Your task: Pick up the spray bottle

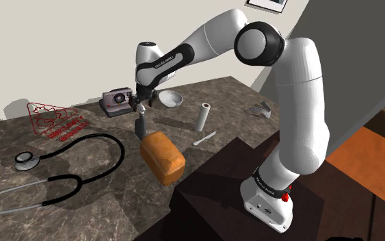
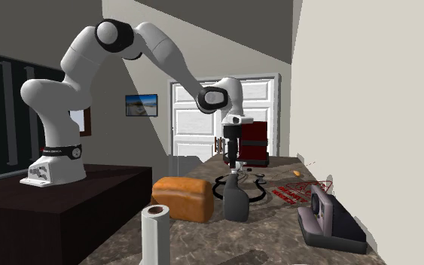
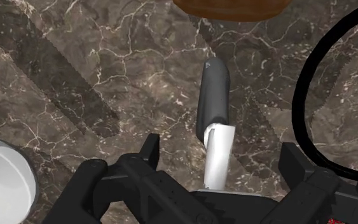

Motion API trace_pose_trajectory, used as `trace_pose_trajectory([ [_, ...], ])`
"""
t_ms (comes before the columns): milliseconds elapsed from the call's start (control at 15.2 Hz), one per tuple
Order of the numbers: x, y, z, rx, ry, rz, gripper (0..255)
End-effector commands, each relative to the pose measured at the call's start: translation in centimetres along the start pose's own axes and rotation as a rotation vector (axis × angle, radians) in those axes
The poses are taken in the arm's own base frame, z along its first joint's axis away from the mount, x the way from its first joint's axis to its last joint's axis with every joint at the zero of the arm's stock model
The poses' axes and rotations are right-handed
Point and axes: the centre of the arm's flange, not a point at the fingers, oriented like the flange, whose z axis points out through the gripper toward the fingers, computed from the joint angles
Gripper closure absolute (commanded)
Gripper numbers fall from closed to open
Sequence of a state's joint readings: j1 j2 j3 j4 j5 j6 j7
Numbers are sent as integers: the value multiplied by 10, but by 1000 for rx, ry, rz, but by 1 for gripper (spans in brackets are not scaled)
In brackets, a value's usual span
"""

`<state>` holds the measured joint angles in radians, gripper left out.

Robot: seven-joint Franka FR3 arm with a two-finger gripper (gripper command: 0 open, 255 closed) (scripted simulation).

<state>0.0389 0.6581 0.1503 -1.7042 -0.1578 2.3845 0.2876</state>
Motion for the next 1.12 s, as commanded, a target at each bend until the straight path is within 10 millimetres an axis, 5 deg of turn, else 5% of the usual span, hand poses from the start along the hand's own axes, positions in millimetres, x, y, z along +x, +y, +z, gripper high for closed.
trace_pose_trajectory([
  [0,0,0,8,0,1,0,0],
  [132,0,0,8,0,1,0,0],
  [198,0,0,8,0,1,0,255],
  [792,0,0,8,0,1,0,255],
  [1056,1,0,-13,0,1,0,255],
])
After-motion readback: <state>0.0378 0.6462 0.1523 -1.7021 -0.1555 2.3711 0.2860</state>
